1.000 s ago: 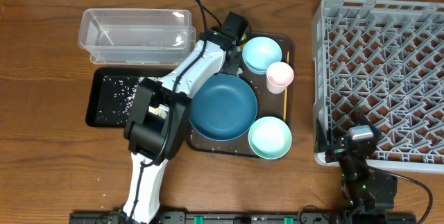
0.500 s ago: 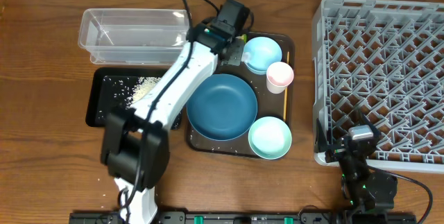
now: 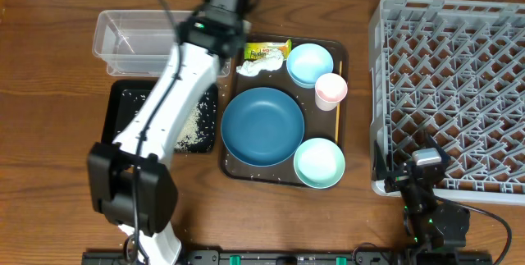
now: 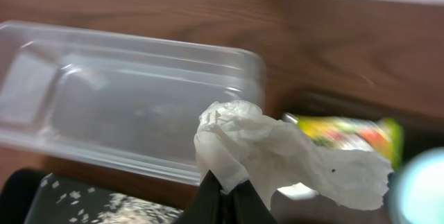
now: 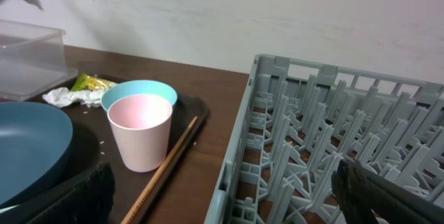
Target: Sort waste into correct bins and load items into the dishwasher rack
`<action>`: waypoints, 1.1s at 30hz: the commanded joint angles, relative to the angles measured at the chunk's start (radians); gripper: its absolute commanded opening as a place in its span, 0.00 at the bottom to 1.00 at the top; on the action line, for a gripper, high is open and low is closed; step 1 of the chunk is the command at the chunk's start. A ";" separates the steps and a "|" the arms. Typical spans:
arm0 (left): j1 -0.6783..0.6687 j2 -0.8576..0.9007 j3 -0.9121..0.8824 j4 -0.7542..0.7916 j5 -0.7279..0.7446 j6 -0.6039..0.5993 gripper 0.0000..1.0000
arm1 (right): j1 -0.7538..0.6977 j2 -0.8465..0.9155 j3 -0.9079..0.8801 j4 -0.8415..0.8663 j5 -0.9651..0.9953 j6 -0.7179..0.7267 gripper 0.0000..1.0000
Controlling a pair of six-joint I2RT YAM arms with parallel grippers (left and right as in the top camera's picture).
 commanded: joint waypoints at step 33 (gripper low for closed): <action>-0.074 0.164 -0.027 -0.013 0.363 0.294 0.53 | 0.009 -0.005 -0.001 -0.005 0.006 -0.010 0.99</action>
